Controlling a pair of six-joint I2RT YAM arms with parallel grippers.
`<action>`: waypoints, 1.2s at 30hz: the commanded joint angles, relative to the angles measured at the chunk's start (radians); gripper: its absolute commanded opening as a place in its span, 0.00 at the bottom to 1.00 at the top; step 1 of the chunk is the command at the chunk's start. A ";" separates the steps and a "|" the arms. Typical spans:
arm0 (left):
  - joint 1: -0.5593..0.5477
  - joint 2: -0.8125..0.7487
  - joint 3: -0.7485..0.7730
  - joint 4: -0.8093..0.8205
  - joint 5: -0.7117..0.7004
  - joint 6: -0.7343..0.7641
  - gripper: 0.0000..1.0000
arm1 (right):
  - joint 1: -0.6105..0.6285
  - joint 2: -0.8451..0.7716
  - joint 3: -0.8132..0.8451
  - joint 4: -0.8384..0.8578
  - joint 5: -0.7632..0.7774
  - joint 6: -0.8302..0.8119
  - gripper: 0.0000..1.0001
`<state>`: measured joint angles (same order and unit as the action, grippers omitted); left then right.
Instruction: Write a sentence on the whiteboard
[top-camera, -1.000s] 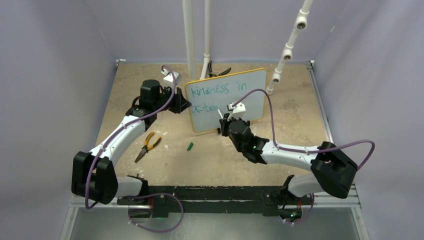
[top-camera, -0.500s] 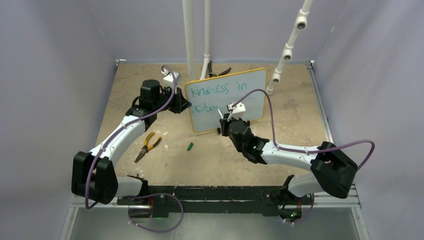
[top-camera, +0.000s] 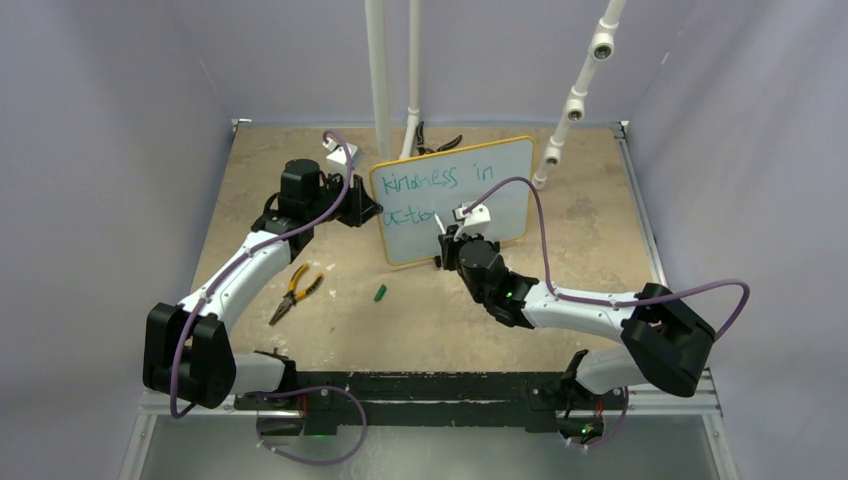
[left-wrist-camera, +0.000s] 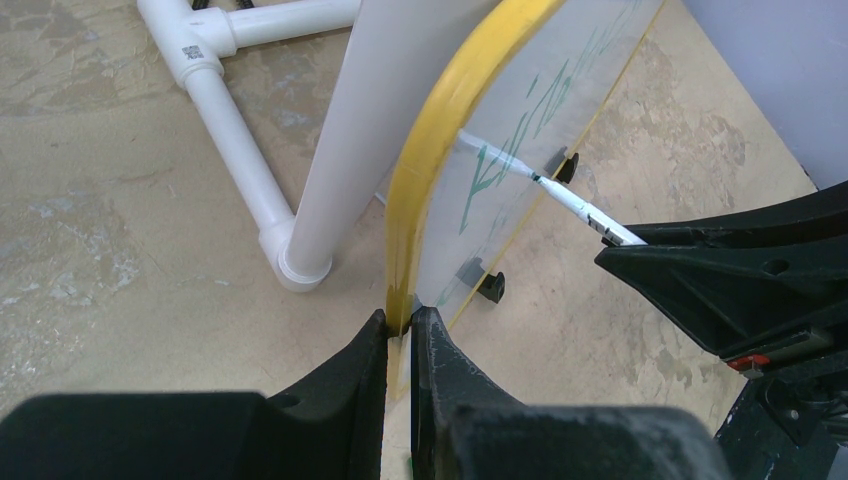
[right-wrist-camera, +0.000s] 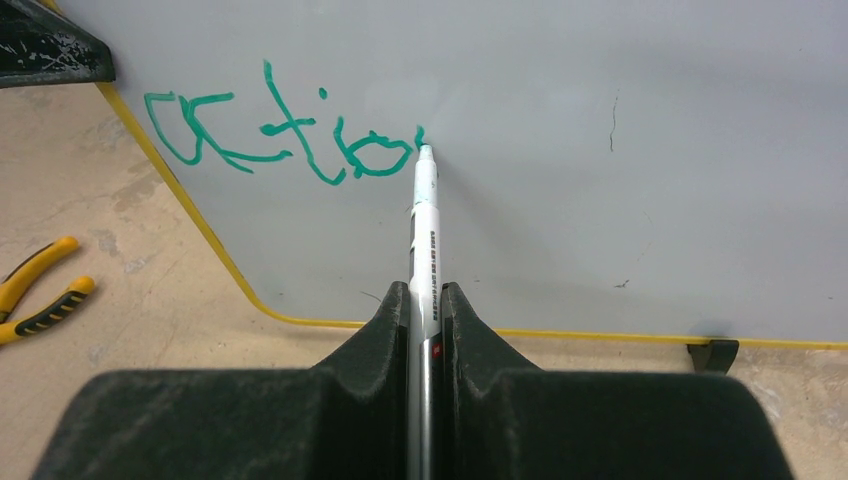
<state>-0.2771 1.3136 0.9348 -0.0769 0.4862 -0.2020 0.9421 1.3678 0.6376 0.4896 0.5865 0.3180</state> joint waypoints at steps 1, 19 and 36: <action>0.006 0.001 0.007 0.028 -0.047 -0.012 0.00 | -0.006 -0.012 0.048 0.050 0.053 -0.025 0.00; 0.006 -0.002 0.008 0.026 -0.047 -0.012 0.00 | -0.021 -0.023 0.032 -0.004 0.118 0.021 0.00; 0.006 -0.004 0.007 0.026 -0.044 -0.013 0.00 | -0.022 -0.009 -0.008 -0.039 0.093 0.092 0.00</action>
<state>-0.2771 1.3136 0.9348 -0.0769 0.4862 -0.2020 0.9375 1.3586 0.6411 0.4702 0.6437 0.3740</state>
